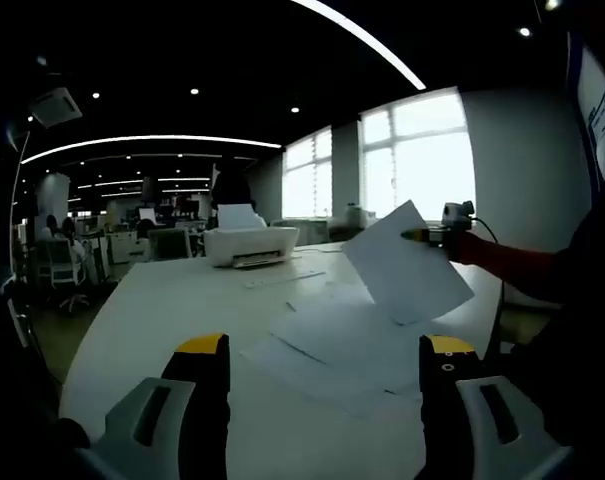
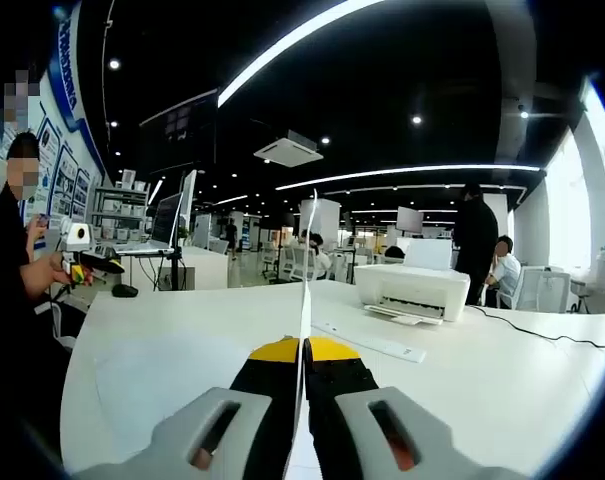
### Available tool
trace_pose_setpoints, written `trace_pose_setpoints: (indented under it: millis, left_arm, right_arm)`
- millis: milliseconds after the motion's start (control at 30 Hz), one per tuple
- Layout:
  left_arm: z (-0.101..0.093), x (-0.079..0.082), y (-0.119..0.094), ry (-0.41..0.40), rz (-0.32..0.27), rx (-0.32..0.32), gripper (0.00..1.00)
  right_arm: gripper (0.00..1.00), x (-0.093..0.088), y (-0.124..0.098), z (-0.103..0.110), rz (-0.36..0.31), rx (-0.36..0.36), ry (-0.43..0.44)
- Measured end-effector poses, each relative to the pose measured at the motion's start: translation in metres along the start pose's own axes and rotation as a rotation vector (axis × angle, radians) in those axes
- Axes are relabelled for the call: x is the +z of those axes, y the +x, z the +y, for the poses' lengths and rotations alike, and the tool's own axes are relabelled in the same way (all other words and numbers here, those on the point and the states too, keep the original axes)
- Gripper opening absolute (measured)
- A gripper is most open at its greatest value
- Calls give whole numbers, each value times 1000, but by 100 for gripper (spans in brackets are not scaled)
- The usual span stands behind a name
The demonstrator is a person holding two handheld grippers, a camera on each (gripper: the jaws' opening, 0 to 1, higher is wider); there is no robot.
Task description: Organize the stack of printing papers by aligning and flattening the scattered papers on the table
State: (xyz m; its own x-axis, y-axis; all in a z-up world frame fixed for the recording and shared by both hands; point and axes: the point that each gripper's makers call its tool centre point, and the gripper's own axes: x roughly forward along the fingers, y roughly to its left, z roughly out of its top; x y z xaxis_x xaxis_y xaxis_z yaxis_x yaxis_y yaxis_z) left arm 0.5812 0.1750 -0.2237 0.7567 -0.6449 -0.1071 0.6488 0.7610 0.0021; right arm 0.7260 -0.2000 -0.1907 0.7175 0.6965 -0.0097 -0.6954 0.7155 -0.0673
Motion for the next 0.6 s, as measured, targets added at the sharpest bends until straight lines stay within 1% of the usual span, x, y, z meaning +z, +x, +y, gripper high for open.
trace_pose_setpoints:
  millis: [67, 167, 300, 567, 600]
  left_arm:
    - [1, 0, 0, 7, -2, 5, 81]
    - [2, -1, 0, 9, -3, 11, 80]
    - [4, -3, 0, 15, 3, 17, 80]
    - [6, -5, -2, 18, 6, 24, 80]
    - [6, -5, -2, 18, 6, 25, 80]
  right_arm:
    - [0, 1, 0, -5, -5, 4, 0]
    - [0, 3, 0, -6, -7, 17, -7]
    - [0, 5, 1, -4, -8, 34, -21]
    - [0, 12, 6, 9, 8, 67, -52]
    - [0, 13, 7, 14, 18, 77, -63]
